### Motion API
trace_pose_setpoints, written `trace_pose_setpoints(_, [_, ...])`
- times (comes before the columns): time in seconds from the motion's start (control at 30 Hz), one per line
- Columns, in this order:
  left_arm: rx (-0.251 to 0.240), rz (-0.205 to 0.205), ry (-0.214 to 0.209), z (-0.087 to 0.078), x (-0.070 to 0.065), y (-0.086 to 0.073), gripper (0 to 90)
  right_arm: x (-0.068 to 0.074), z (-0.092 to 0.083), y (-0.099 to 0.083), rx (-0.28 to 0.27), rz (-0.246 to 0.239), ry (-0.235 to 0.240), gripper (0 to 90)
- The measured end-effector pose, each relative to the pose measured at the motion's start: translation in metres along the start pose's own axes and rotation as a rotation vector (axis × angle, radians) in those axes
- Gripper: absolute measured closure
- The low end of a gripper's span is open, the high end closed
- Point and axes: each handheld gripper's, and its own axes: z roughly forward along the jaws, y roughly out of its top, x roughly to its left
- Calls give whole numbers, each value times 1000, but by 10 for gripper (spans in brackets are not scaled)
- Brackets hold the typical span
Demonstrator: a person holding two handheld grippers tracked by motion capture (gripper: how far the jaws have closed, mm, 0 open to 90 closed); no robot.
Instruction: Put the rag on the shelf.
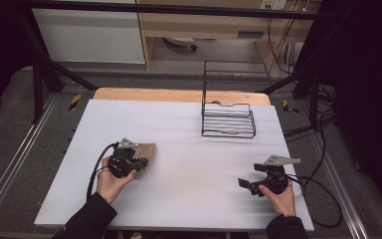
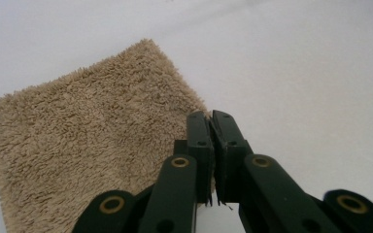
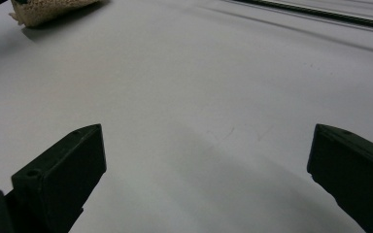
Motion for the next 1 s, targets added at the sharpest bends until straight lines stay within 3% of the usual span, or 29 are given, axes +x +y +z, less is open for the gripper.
trace_pose_setpoints(0.23, [-7, -16, -53, 7, -20, 3, 863, 0, 0, 0, 2, -2, -3, 10])
trace_pose_setpoints(0.33, [-3, 9, -63, 16, -35, 6, 863, 0, 0, 0, 1, -2, -3, 10])
trace_pose_setpoints(0.63, [0, 55, -65, 37, -58, 7, 862, 0, 1, 0, 3, -3, -6, 11])
trace_pose_setpoints(1.0, [3, 78, -68, 54, -63, 2, 855, 1, 2, 0, 5, -9, -6, 12])
